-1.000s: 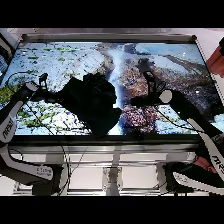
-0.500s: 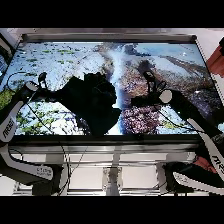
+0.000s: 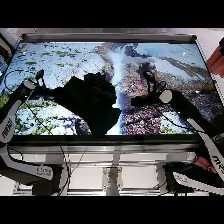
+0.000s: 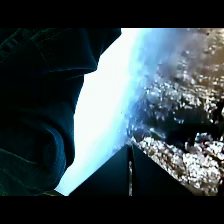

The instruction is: Fold the clothes and pants, and hang the long-sleeved shirts on hangers.

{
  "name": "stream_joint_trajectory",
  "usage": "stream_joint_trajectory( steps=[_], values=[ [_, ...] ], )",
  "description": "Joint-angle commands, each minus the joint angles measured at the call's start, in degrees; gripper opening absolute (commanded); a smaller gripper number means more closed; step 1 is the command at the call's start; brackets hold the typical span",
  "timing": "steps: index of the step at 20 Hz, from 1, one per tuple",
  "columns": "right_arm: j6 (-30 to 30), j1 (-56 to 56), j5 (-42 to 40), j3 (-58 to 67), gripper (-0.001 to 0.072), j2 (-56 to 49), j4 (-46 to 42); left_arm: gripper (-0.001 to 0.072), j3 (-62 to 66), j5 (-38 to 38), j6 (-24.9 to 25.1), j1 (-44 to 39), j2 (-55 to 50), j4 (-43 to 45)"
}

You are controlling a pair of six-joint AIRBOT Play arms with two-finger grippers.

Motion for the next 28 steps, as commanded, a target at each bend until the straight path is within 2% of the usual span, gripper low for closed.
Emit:
stream_joint_trajectory(
  steps=[1, 6, 7, 8, 10, 12, 13, 17, 20, 22, 24, 26, 28],
  values=[
    [0.02, 0.07, 0.02, 0.0, 0.0024, -0.02, 0.02, 0.0401, 0.31, 1.42, 0.02, -0.13, -0.72, 0.09],
    [0.02, 0.07, -0.09, 0.0, 0.0024, -0.02, -0.02, 0.0397, 0.33, 2.03, 0.96, -0.46, -2.6, -0.02],
    [0.02, 0.07, -0.24, 0.0, 0.0024, -0.02, -0.04, 0.0373, 0.59, 2.36, 1.9, -0.66, -2.56, -1.07],
    [0.02, 0.07, -0.44, 0.0, 0.0025, -0.02, -0.02, 0.0298, 1.05, 2.56, 2.23, -0.74, -2.58, -1.88],
    [0.02, 0.07, -0.55, 0.0, 0.0024, -0.02, -0.02, 0.0196, 2.25, 2.67, 2.34, -1.22, -2.58, -1.99],
    [0.02, 0.07, -0.5, 0.0, 0.0024, -0.02, -0.02, 0.005, 2.97, 2.56, 2.32, -1.31, -2.56, -2.05],
    [0.02, 0.07, -0.5, 0.0, 0.0024, -0.02, -0.02, 0.0027, 2.99, 2.51, 2.29, -1.31, -2.49, -2.16],
    [0.02, 0.07, -0.61, 0.0, 0.0025, -0.02, 0.02, 0.0026, 3.19, -0.11, 2.27, -0.98, -1.4, -2.1],
    [-0.42, 0.07, -1.07, 0.0, 0.0038, -0.02, 0.09, 0.0025, 3.21, -6.16, 1.49, 1.55, 2.51, -1.33],
    [-3.32, 0.07, -1.18, 0.33, 0.0062, -0.02, 1.84, 0.0024, 3.21, -12.66, -3.1, 4.33, 7.06, 6.43],
    [-7.23, 0.42, -0.26, 1.75, 0.027, -0.07, 4.44, 0.0024, 3.19, -20.04, -8.39, 7.98, 12.66, 20.65],
    [-9.94, 1.9, -0.17, 4.2, 0.0278, -0.15, 4.33, 0.0025, 3.17, -27.23, -11.52, 12.37, 18.56, 34.84],
    [-12.11, 3.67, -0.37, 7.65, 0.0279, -1.68, 4.24, 0.0025, 3.17, -32.11, -11.87, 17.84, 23.96, 43.25]
  ],
)
